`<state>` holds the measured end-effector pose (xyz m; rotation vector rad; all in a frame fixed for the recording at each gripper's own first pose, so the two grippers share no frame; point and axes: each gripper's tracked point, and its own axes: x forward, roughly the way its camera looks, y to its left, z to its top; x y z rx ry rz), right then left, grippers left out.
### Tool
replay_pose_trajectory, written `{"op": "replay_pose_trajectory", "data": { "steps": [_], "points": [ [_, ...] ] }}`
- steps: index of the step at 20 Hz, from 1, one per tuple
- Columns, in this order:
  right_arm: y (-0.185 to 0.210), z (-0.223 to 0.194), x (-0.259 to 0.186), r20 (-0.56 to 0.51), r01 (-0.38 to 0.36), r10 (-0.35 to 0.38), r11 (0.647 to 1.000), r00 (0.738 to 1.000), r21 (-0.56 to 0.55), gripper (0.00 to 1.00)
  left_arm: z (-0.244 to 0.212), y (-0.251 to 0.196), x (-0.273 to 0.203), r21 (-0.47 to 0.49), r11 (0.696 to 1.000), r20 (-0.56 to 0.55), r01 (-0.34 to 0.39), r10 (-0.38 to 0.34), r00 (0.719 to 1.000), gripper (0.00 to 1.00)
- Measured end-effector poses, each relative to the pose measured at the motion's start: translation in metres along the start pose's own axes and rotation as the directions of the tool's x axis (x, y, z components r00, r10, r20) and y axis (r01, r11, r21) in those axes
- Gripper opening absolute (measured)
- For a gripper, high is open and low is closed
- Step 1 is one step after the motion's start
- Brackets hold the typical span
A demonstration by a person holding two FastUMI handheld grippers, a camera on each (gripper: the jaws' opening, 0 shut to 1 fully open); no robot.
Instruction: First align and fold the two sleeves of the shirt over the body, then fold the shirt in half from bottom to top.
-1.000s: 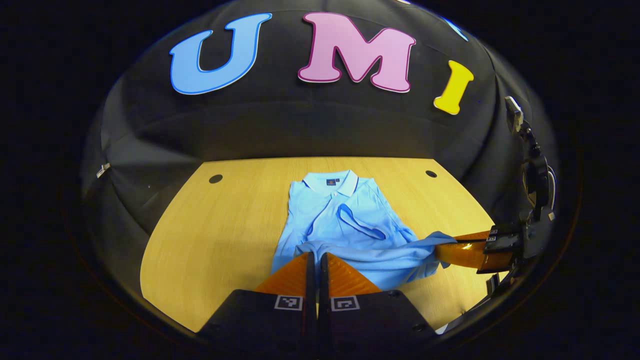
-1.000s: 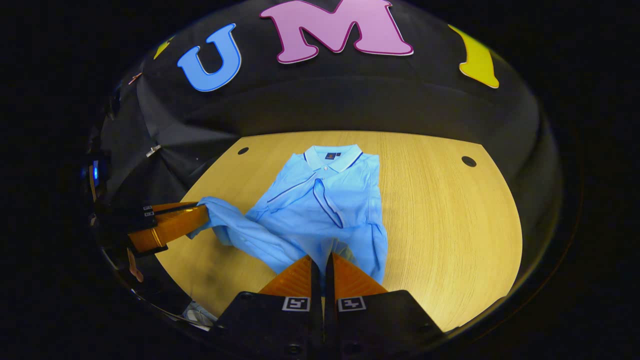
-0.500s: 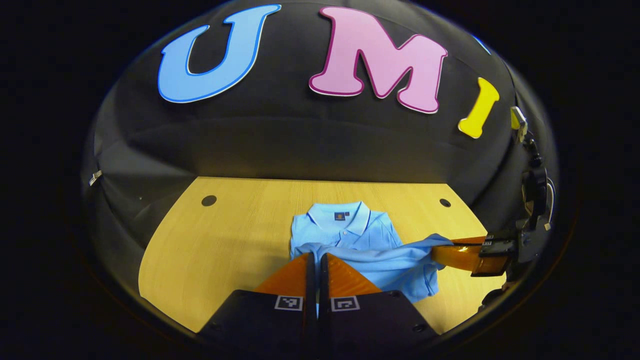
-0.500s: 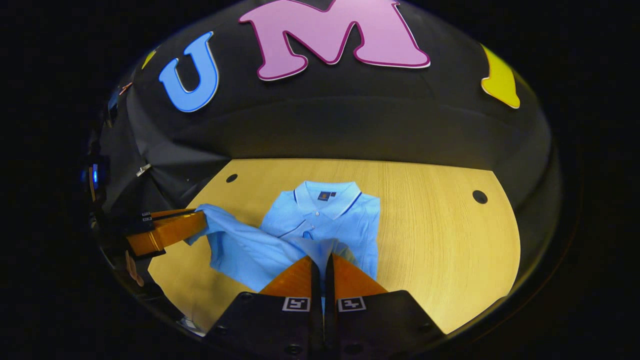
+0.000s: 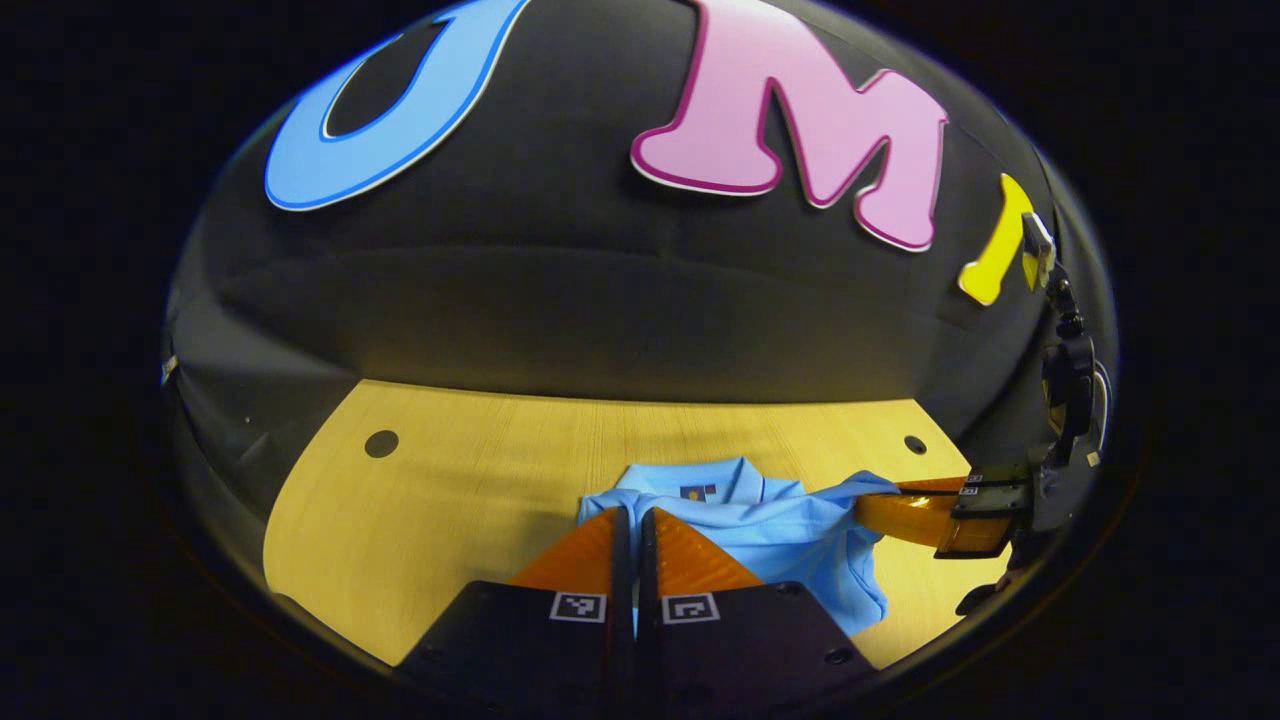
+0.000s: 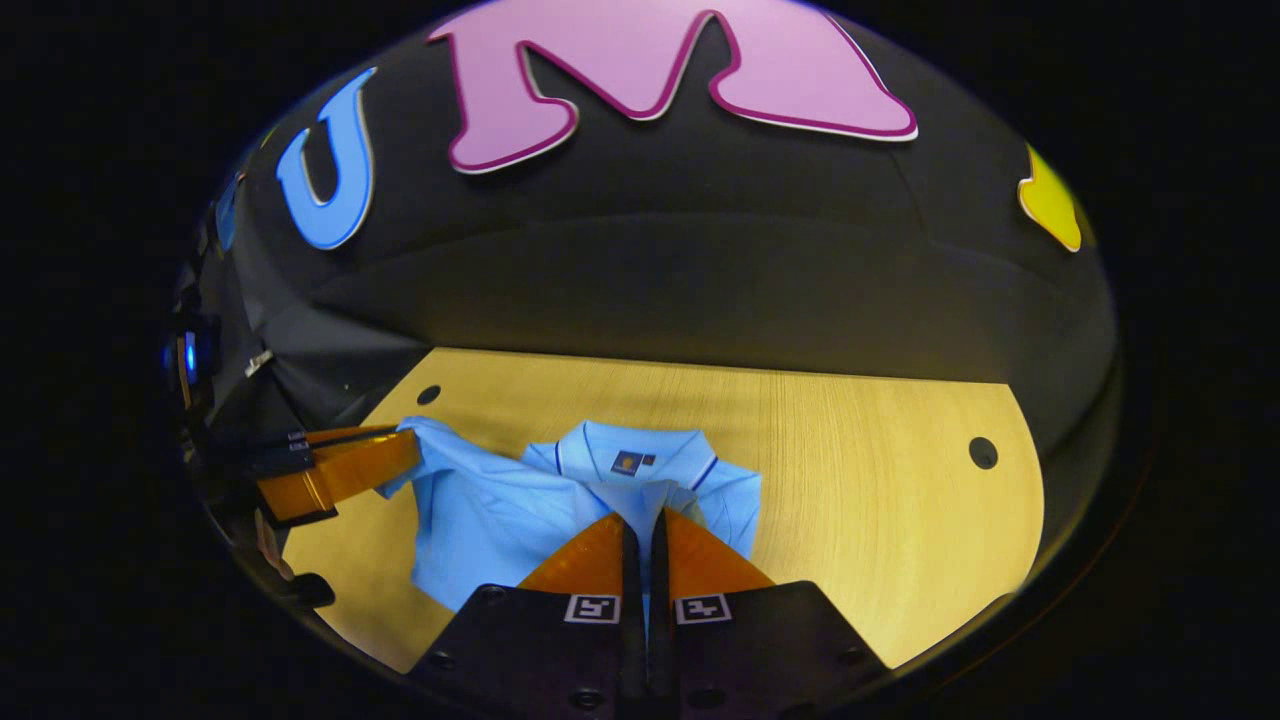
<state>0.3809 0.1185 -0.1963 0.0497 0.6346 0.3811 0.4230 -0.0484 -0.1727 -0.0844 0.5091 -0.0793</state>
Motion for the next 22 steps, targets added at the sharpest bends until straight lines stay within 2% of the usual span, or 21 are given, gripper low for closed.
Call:
{"op": "replay_pose_trajectory", "data": {
  "steps": [3,6,10,13,14,16,18,21,22],
  "points": [
    [-0.02,0.015,0.029,0.012,0.03,-0.03,0.999,0.999,-0.033,0.05,0.0,0.013,0.031,0.016,1.0,-0.003,-0.01,0.01,1.0,0.06],
    [-0.026,0.021,0.056,0.018,0.038,-0.037,0.998,0.999,-0.052,0.05,-0.006,0.021,0.059,-0.014,1.0,-0.017,-0.014,0.013,1.0,0.06],
    [-0.041,0.014,0.092,0.024,0.079,-0.078,0.996,0.997,-0.047,0.05,-0.016,0.027,0.104,-0.003,1.0,-0.004,-0.015,0.015,1.0,0.06],
    [-0.048,0.003,0.11,0.008,0.109,-0.109,0.994,0.994,-0.021,0.05,-0.021,0.03,0.118,0.026,0.999,-0.001,-0.019,0.019,1.0,0.07],
    [-0.051,0.001,0.115,0.007,0.108,-0.108,0.994,0.994,-0.017,0.06,-0.022,0.033,0.124,0.035,0.999,0.002,-0.023,0.023,1.0,0.08],
    [-0.052,0.001,0.116,0.014,0.105,-0.104,0.994,0.994,-0.023,0.08,-0.022,0.044,0.13,0.059,0.995,0.013,-0.082,0.081,0.997,0.15],
    [-0.052,0.006,0.11,0.028,0.102,-0.101,0.994,0.994,-0.031,0.17,-0.026,0.048,0.126,0.058,0.993,0.005,-0.1,0.1,0.995,0.23],
    [-0.041,0.017,0.083,0.079,0.1,-0.099,0.995,0.992,-0.012,0.82,-0.013,0.041,0.099,0.013,0.997,0.029,-0.074,0.074,0.997,0.75],
    [-0.042,0.02,0.071,0.105,0.107,-0.105,0.994,0.989,-0.014,0.82,-0.006,0.038,0.087,0.011,0.997,0.054,-0.07,0.07,0.996,0.93]
  ]
}}
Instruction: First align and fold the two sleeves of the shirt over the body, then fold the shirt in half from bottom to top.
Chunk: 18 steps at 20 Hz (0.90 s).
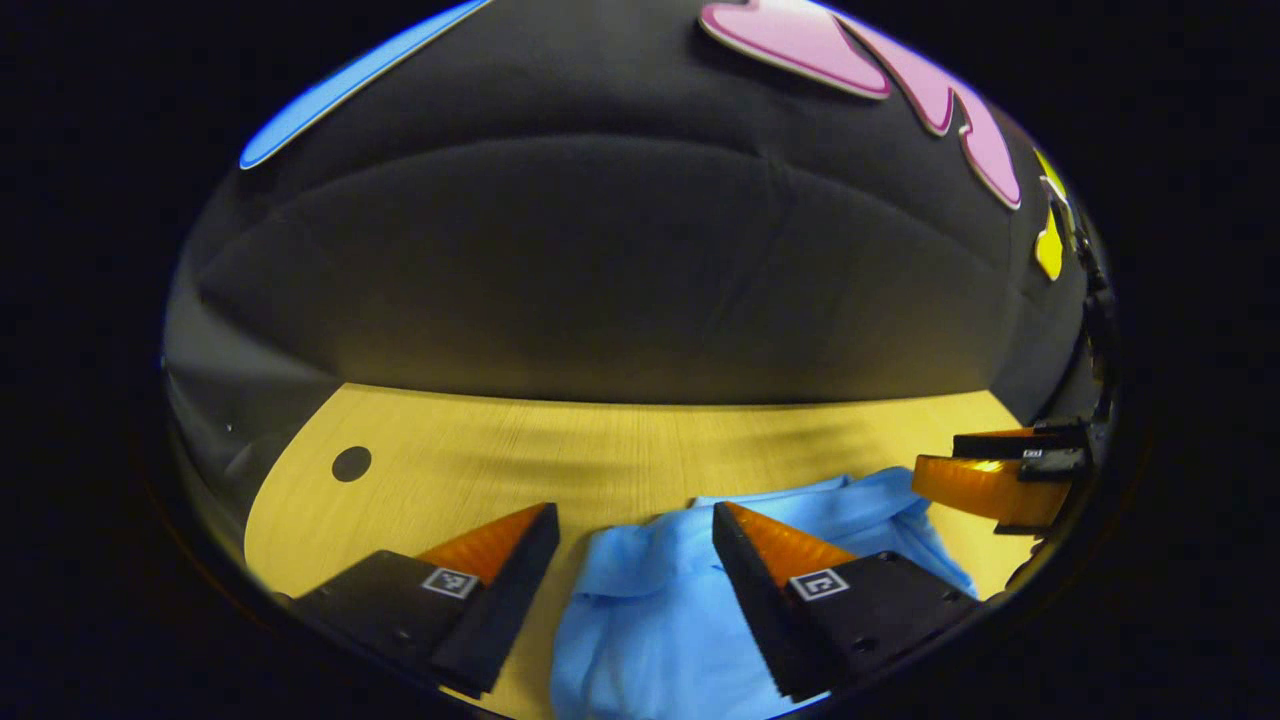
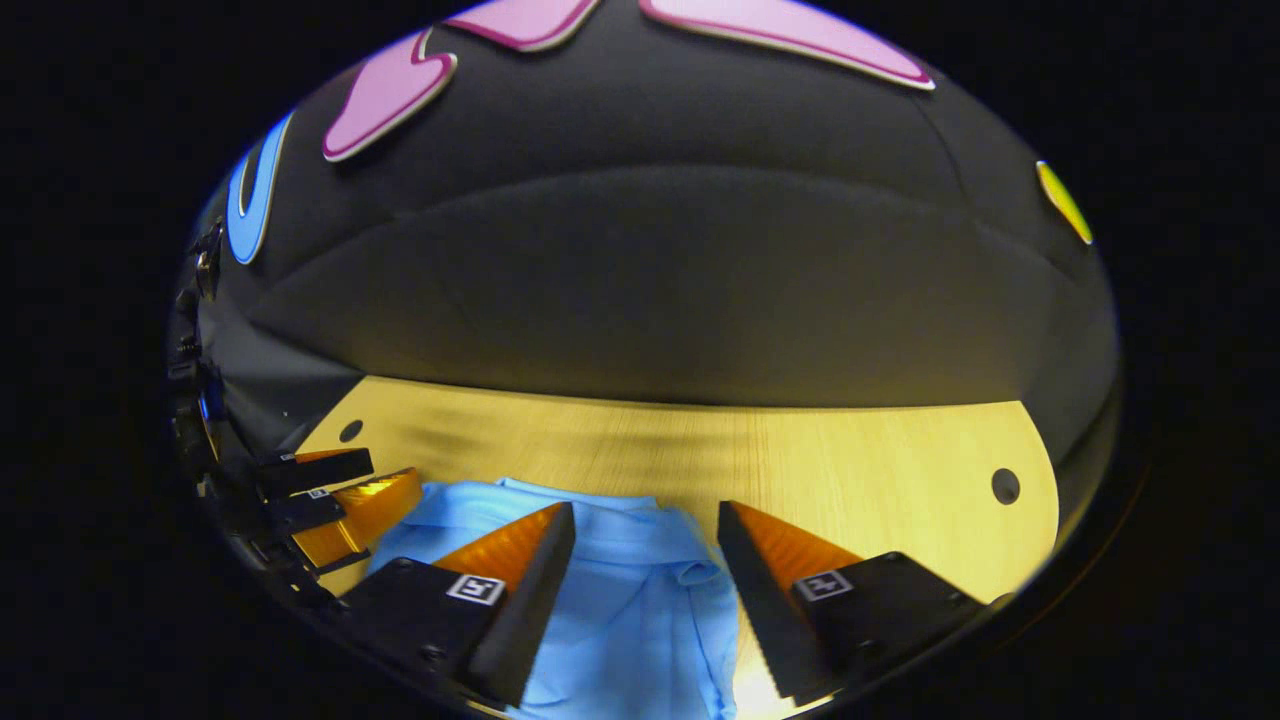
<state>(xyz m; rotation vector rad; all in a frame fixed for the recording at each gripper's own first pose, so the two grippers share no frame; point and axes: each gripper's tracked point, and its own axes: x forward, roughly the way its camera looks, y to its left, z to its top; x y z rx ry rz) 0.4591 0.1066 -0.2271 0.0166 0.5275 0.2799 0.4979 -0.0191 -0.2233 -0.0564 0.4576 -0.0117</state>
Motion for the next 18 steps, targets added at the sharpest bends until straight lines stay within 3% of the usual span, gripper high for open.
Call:
{"op": "replay_pose_trajectory", "data": {
  "steps": [1,11,13,16,18],
  "points": [
    [-0.001,0.006,-0.012,0.019,0.012,-0.012,1.0,1.0,-0.008,1.0,0.01,-0.001,-0.016,0.001,1.0,0.024,0.0,0.0,1.0,1.0],
    [0.028,0.05,-0.199,0.221,0.08,-0.066,0.995,0.973,-0.056,0.99,0.082,-0.003,-0.219,-0.048,0.997,0.273,0.057,-0.041,0.961,0.97],
    [0.039,0.047,-0.243,0.238,0.083,-0.068,0.995,0.969,-0.056,0.99,0.081,0.0,-0.268,-0.009,0.998,0.299,0.065,-0.059,0.953,0.97],
    [0.06,0.03,-0.309,0.261,0.066,-0.053,0.997,0.964,-0.041,0.99,0.075,0.018,-0.342,0.067,0.998,0.354,-0.008,-0.016,0.935,0.97],
    [0.072,0.013,-0.352,0.281,0.058,-0.052,0.998,0.958,-0.014,0.98,0.062,0.01,-0.388,0.041,0.999,0.373,0.025,-0.039,0.927,0.97]
  ]
}}
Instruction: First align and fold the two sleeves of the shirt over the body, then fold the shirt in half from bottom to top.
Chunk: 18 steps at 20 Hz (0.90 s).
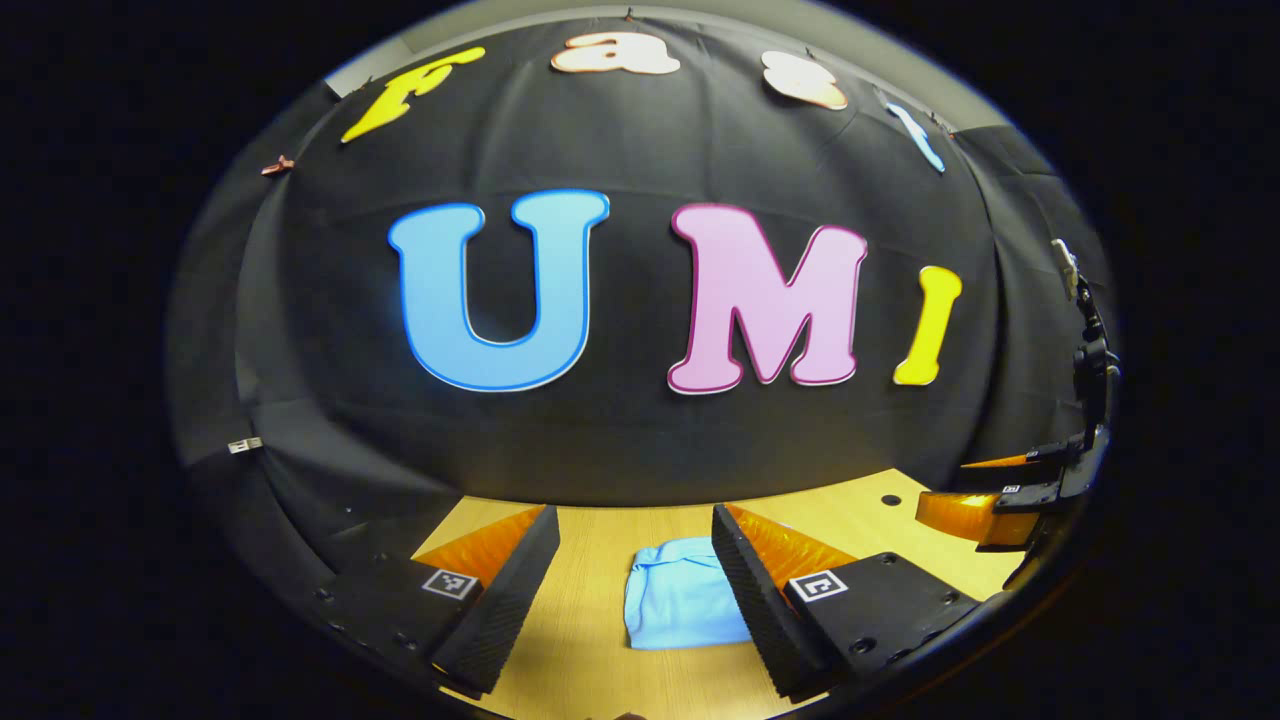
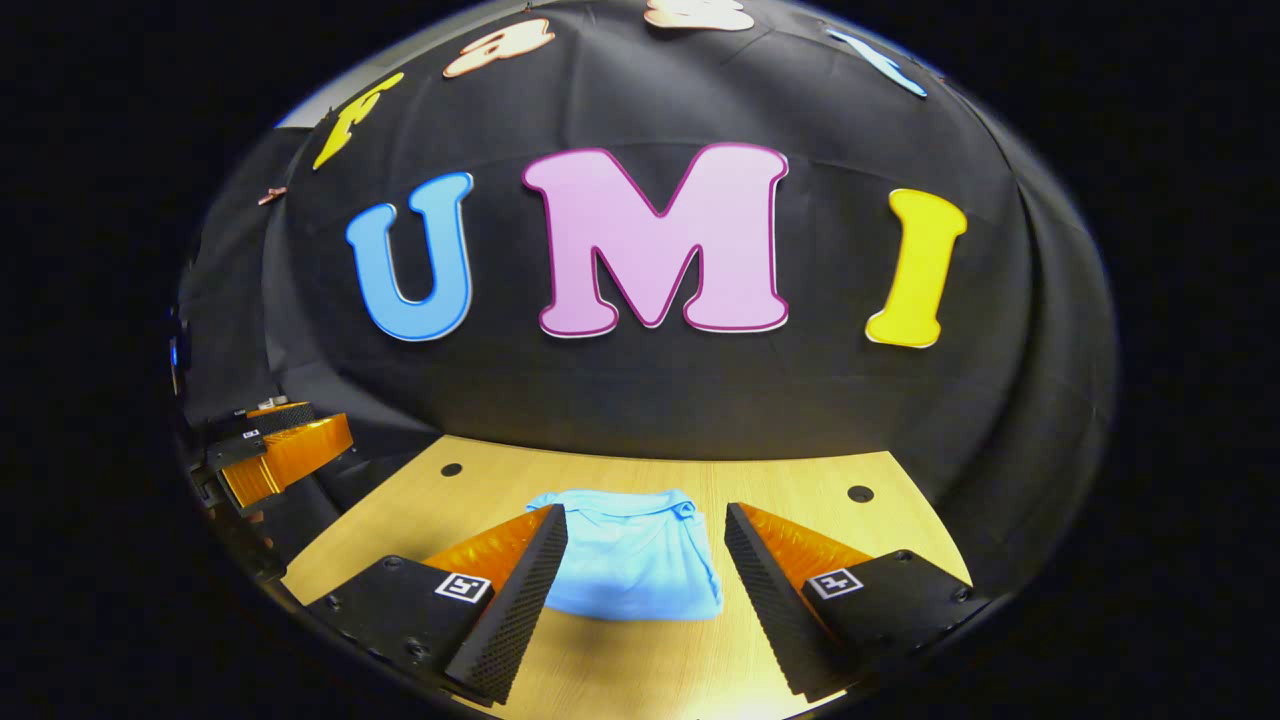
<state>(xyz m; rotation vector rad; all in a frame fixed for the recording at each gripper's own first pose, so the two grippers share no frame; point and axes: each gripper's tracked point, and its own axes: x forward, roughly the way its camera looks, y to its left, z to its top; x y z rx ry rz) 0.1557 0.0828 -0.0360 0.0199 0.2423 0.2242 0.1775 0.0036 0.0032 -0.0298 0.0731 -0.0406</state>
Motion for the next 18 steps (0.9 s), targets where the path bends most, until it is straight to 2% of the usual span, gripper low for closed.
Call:
{"op": "replay_pose_trajectory", "data": {
  "steps": [2,3,6,8,18],
  "points": [
    [0.016,-0.009,-0.035,-0.001,-0.035,0.035,0.999,0.999,0.042,0.98,-0.008,0.001,-0.048,-0.028,0.999,-0.001,0.018,-0.018,1.0,0.97],
    [0.021,-0.012,-0.051,0.0,-0.045,0.046,0.998,0.999,0.037,0.98,-0.009,0.008,-0.069,-0.027,1.0,0.011,0.004,-0.004,1.0,0.97],
    [0.019,-0.025,-0.091,0.007,-0.018,0.018,1.0,1.0,-0.019,0.98,-0.013,0.018,-0.123,-0.028,0.999,0.045,-0.026,0.027,0.999,0.97],
    [0.025,-0.031,-0.118,0.023,-0.013,0.013,1.0,1.0,-0.012,0.99,-0.016,0.024,-0.153,-0.013,0.999,0.06,-0.036,0.036,0.998,0.97],
    [0.031,-0.036,-0.216,0.069,0.051,-0.054,0.998,0.996,0.041,0.98,-0.051,0.001,-0.258,-0.012,1.0,0.028,-0.008,0.008,1.0,0.97]
  ]
}}
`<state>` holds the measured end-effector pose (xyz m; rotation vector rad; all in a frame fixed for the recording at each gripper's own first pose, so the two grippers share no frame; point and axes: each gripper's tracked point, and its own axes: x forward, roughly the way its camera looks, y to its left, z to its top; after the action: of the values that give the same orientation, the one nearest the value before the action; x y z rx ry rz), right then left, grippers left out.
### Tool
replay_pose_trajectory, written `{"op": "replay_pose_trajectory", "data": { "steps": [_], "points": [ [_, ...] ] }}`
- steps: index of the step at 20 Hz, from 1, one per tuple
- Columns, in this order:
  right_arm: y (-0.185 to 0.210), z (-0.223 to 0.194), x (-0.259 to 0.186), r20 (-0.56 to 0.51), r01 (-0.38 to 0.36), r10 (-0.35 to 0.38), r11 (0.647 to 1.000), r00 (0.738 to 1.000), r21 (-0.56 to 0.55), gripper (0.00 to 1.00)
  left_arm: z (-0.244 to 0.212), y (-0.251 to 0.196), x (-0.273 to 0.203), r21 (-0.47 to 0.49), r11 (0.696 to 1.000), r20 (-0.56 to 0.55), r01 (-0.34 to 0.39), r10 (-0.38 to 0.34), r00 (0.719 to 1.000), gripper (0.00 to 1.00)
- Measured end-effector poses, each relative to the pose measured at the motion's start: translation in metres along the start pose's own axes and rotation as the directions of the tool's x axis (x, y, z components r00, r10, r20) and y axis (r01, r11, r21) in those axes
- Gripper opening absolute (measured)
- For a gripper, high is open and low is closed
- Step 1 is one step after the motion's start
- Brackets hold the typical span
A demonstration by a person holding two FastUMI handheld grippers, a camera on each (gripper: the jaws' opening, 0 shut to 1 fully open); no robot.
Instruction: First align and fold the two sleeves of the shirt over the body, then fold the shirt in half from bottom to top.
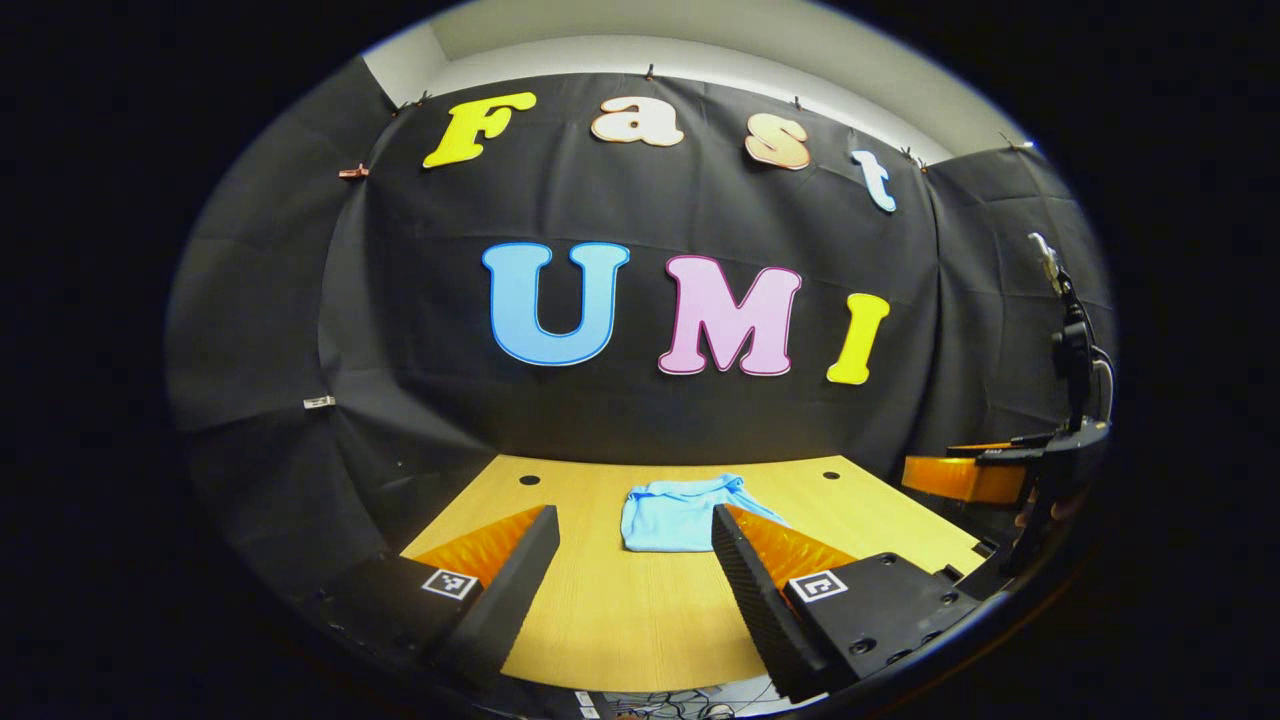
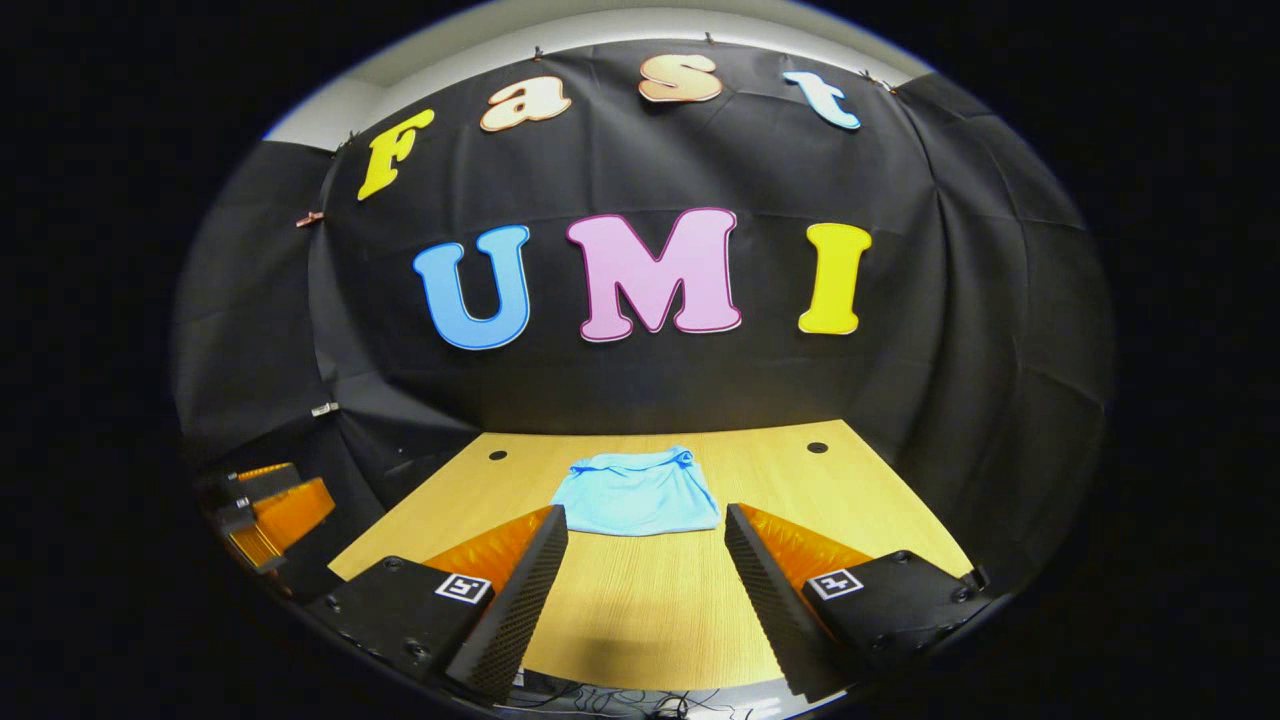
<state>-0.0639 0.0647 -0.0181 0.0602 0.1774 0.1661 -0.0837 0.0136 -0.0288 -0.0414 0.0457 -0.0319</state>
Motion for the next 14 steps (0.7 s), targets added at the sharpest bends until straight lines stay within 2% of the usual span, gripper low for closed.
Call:
{"op": "replay_pose_trajectory", "data": {
  "steps": [4,9,14],
  "points": [
    [-0.012,-0.003,-0.022,0.013,0.041,-0.041,0.999,0.999,-0.006,0.98,0.002,-0.009,-0.012,-0.001,1.0,0.025,0.009,-0.009,1.0,0.97],
    [-0.016,-0.013,-0.035,0.001,0.057,-0.057,0.998,0.998,0.016,0.98,0.009,-0.017,-0.01,0.012,0.999,0.043,0.033,-0.034,0.999,0.97],
    [-0.006,-0.03,-0.036,-0.04,0.041,-0.041,0.999,0.998,0.004,0.99,0.008,-0.022,-0.002,0.03,0.998,0.038,0.056,-0.057,0.998,0.97]
  ]
}}
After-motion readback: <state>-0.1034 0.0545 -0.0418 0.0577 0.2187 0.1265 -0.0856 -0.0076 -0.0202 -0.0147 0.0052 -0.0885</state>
